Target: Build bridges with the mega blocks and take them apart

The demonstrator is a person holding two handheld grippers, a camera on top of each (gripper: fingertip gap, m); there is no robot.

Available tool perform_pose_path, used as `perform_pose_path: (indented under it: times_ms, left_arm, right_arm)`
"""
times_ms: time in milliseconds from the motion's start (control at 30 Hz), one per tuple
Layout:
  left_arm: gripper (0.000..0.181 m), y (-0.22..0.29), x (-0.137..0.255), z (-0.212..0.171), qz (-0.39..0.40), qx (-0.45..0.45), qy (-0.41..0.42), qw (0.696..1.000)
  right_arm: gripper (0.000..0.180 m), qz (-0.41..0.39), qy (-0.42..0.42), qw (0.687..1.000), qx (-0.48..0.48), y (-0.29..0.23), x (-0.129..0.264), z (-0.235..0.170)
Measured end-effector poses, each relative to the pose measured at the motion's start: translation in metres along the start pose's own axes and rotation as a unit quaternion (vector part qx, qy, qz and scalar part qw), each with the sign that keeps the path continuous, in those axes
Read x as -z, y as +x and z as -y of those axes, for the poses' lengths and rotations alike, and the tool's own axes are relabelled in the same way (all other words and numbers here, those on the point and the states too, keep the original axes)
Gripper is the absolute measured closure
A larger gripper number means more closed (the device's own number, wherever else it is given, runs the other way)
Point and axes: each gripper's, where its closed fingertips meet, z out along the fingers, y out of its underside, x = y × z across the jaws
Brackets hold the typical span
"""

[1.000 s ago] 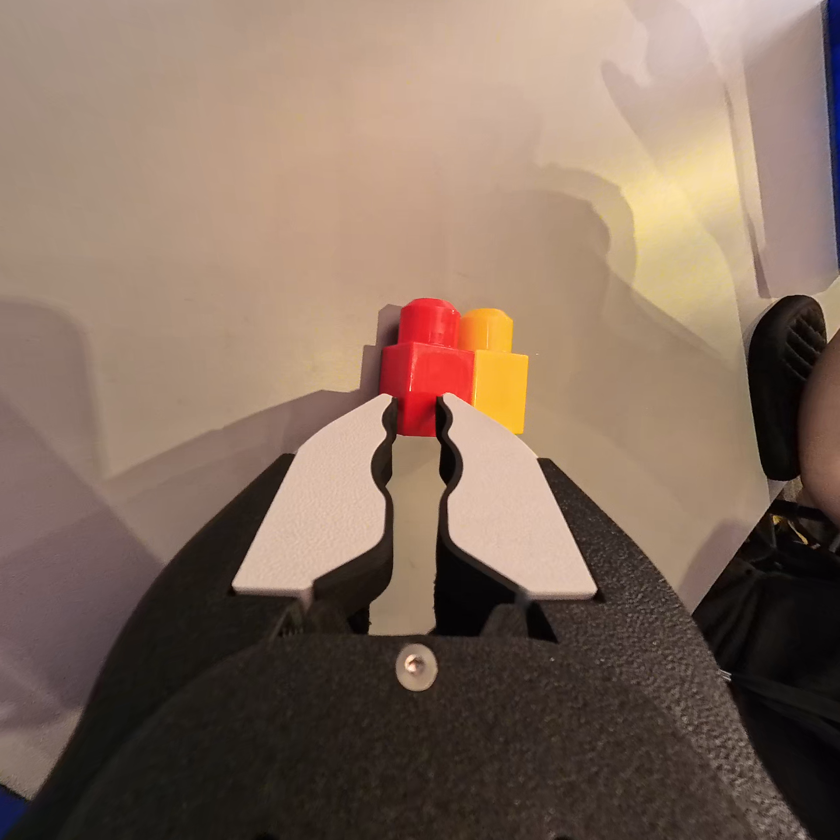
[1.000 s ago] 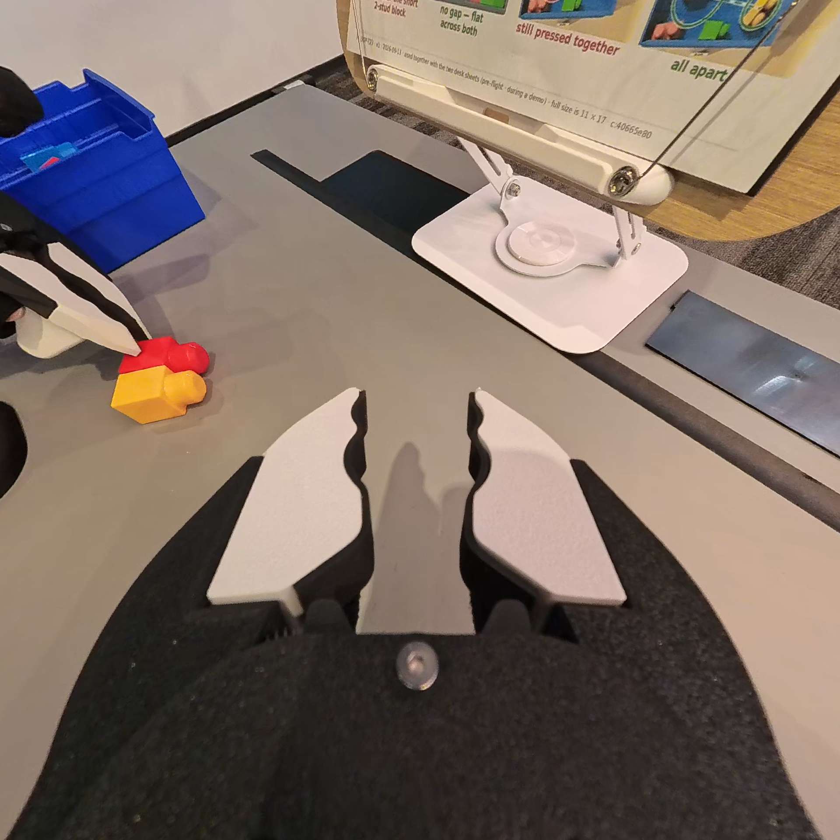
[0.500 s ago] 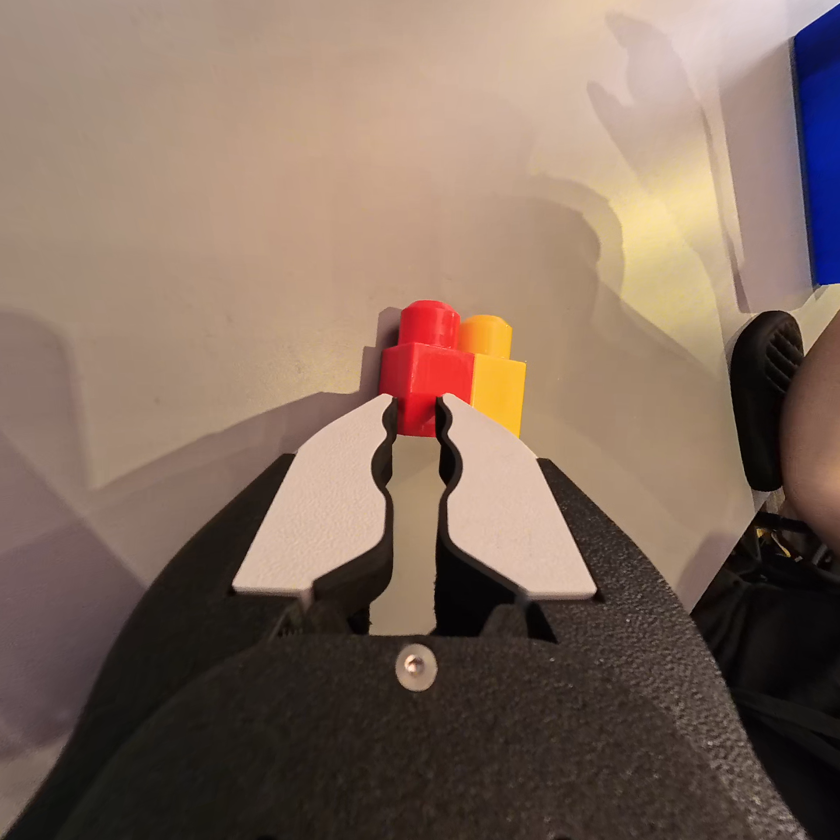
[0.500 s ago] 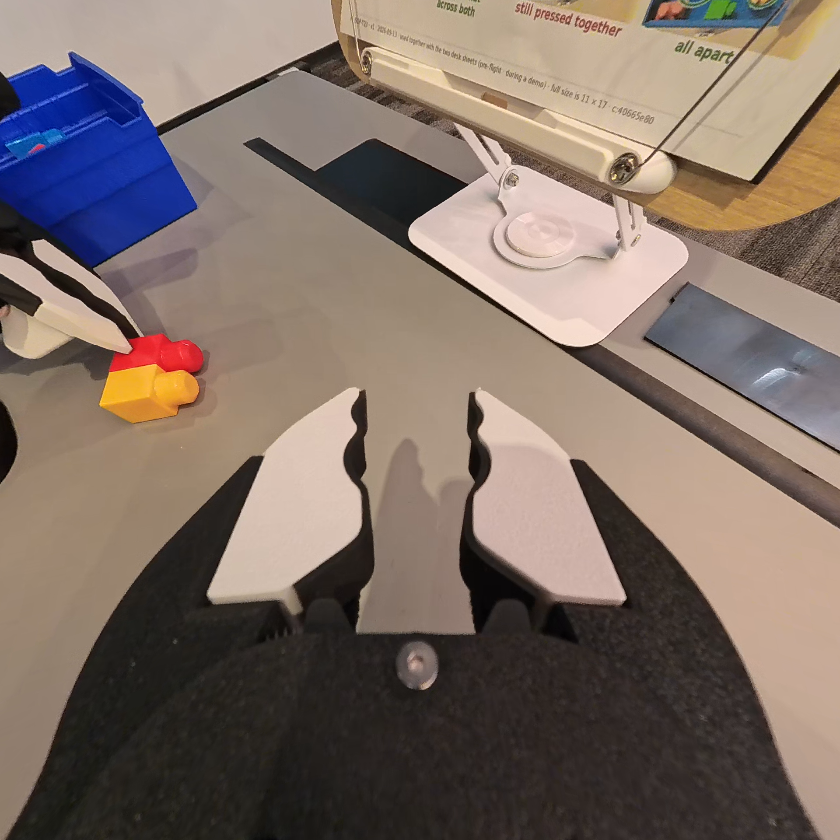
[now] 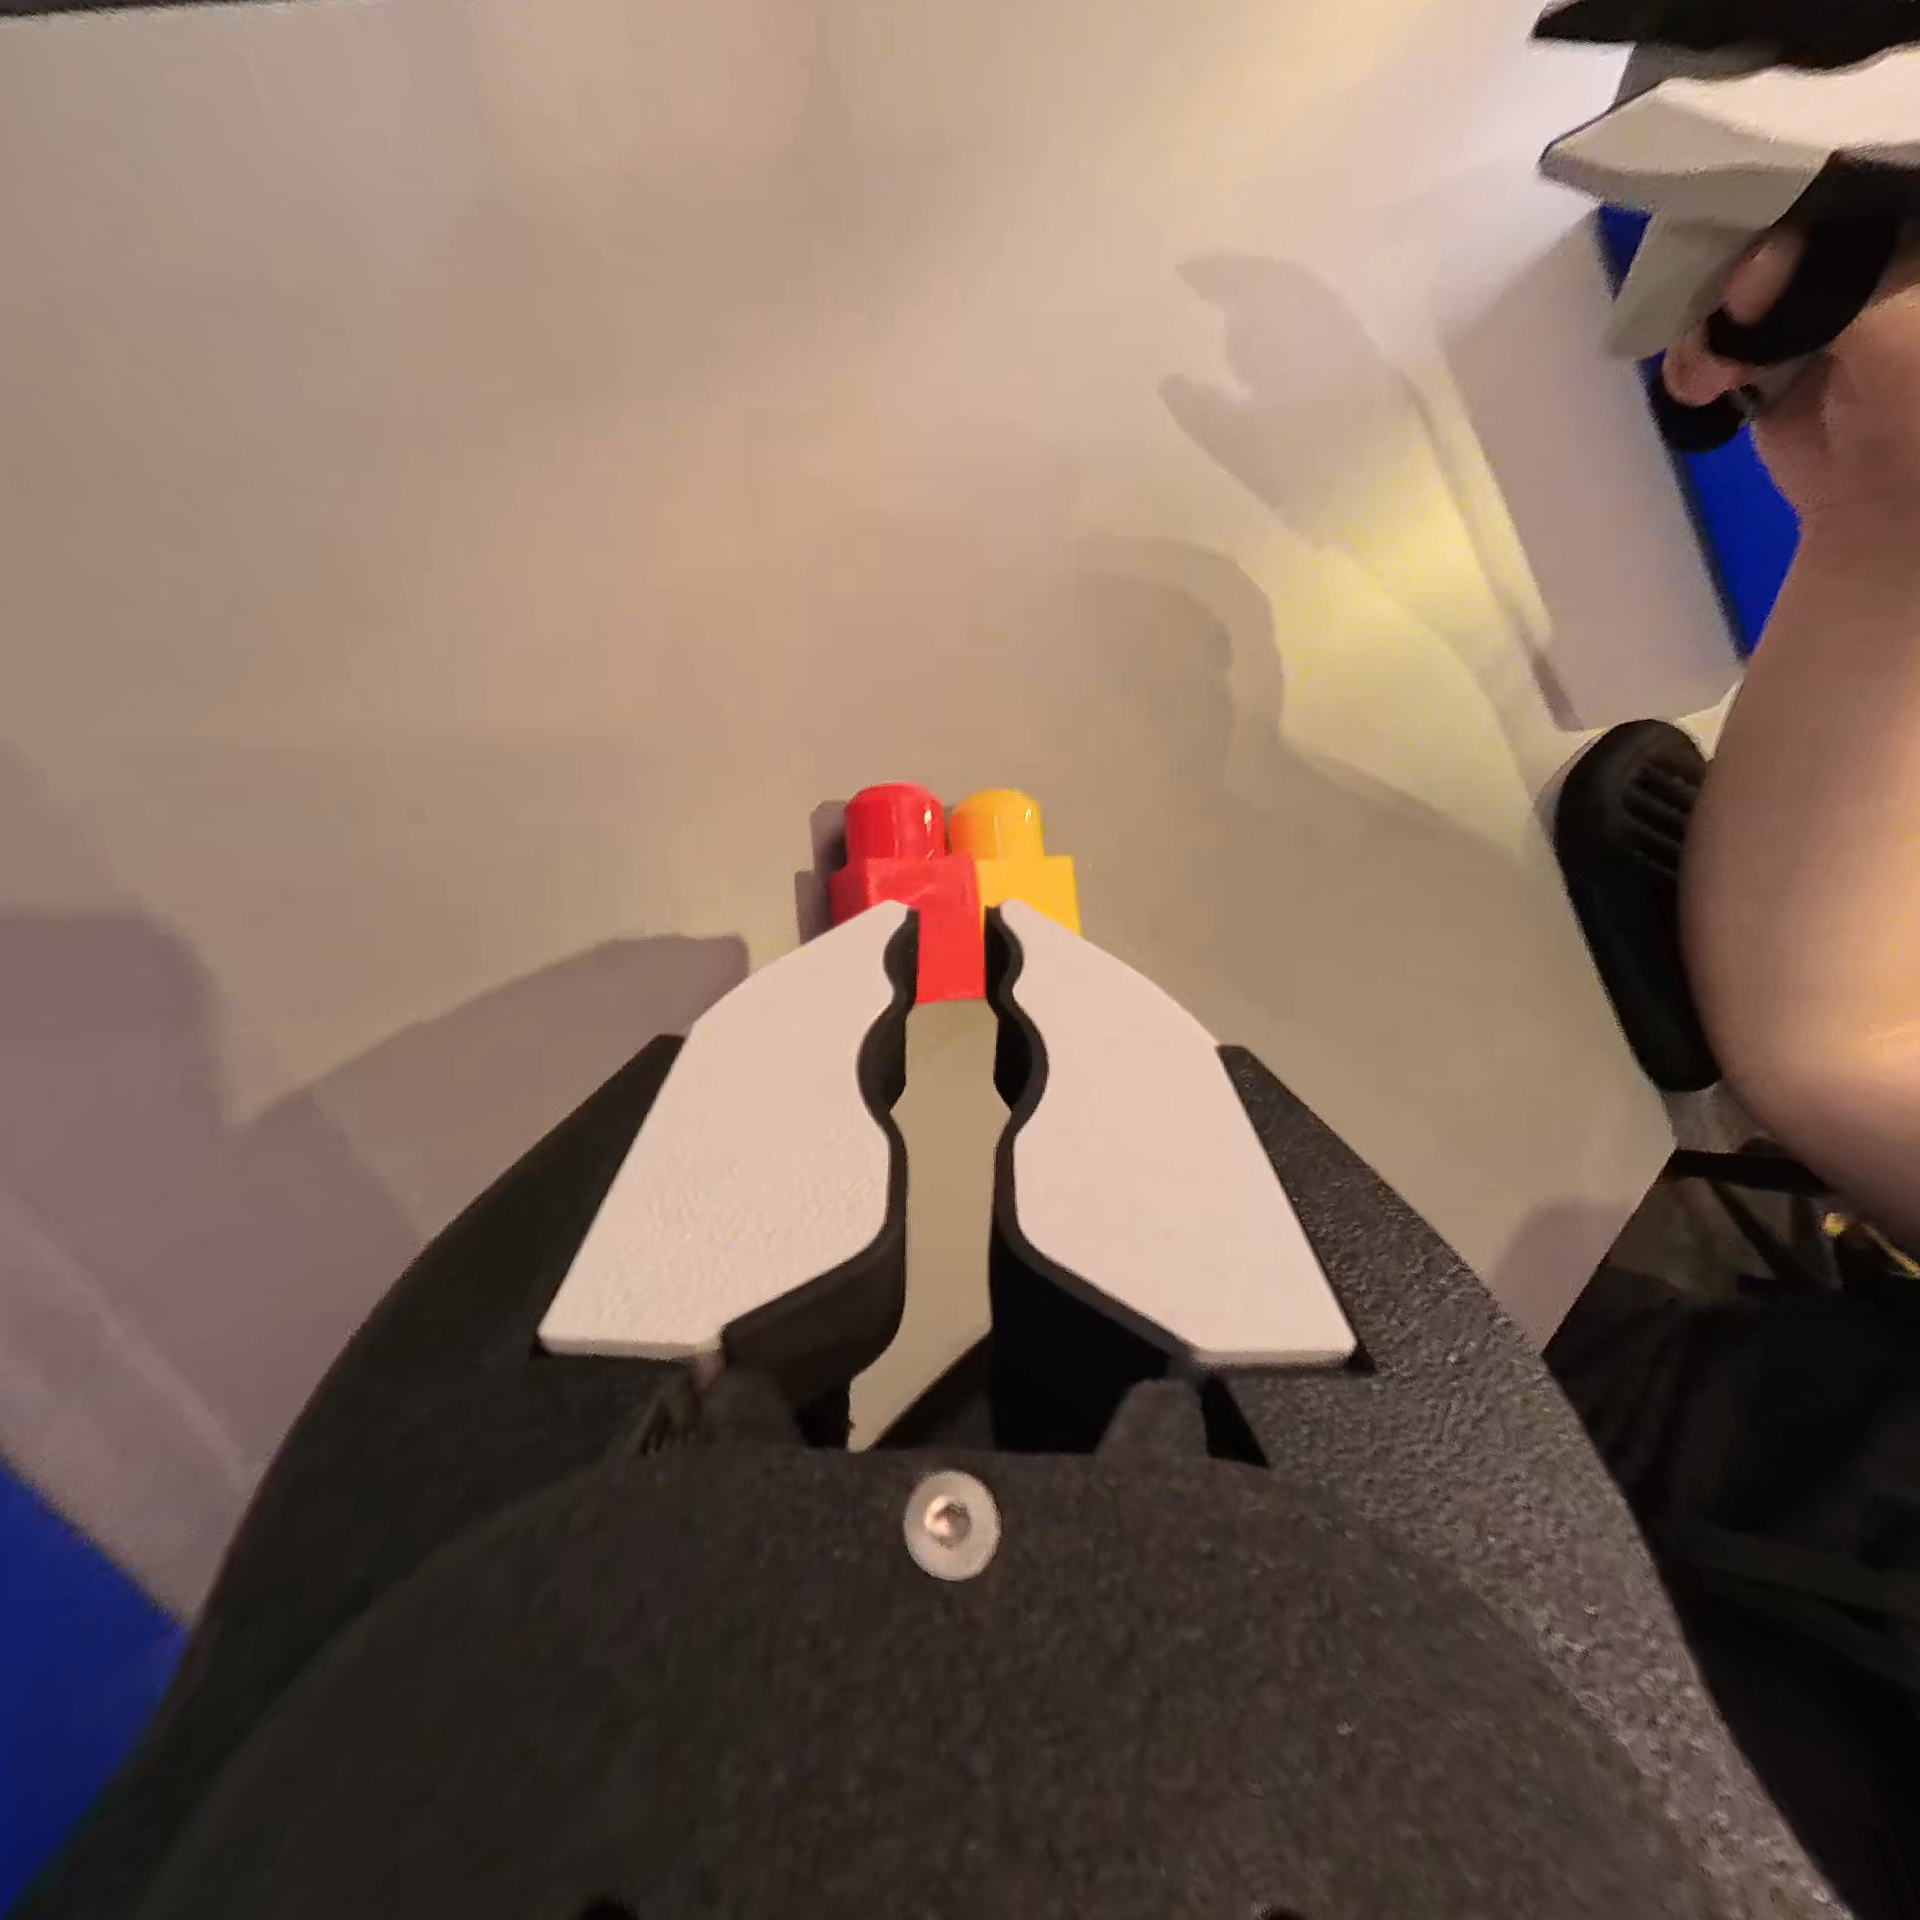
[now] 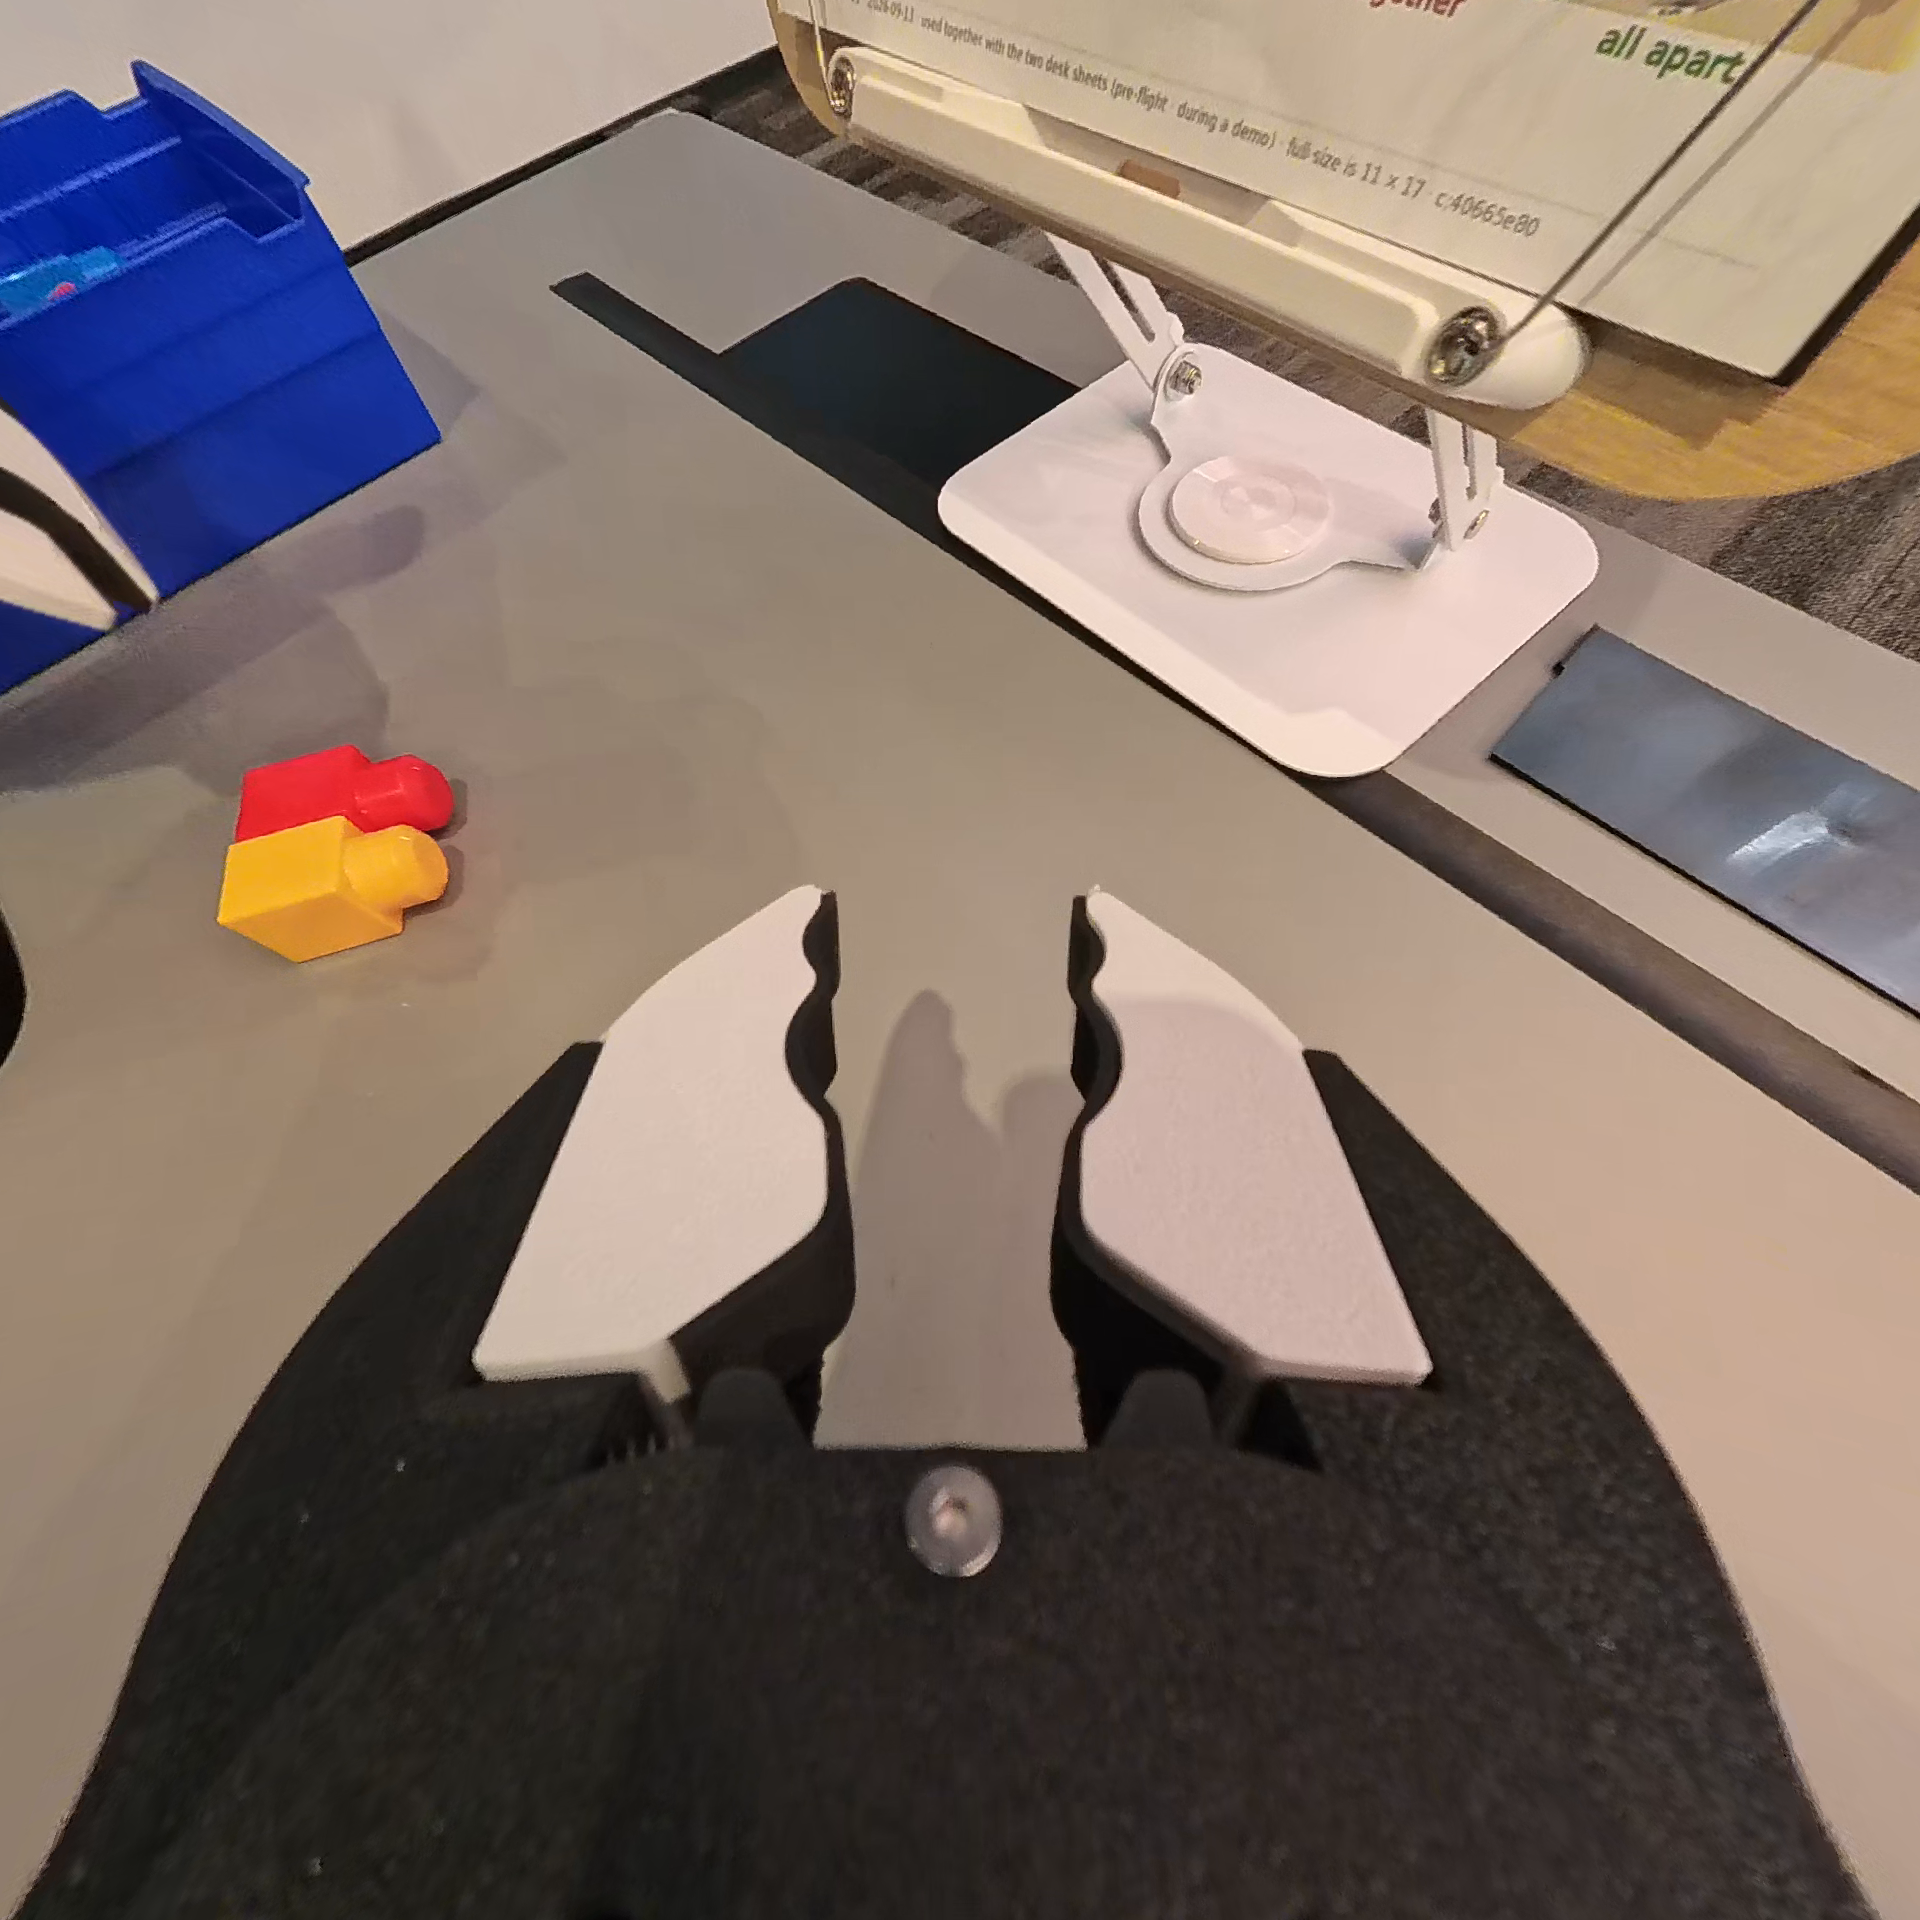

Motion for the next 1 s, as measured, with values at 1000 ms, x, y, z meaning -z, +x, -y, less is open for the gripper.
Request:
perform_pose_path:
  times_ms: [1000]
  left_arm:
    - [0.138,-0.215,0.18,-0.157,0.334,0.166,-0.065,0.926]
  right_arm:
    - [0.138,-0.019,-0.04,0.999,0.03,0.001,-0.014,-0.017]
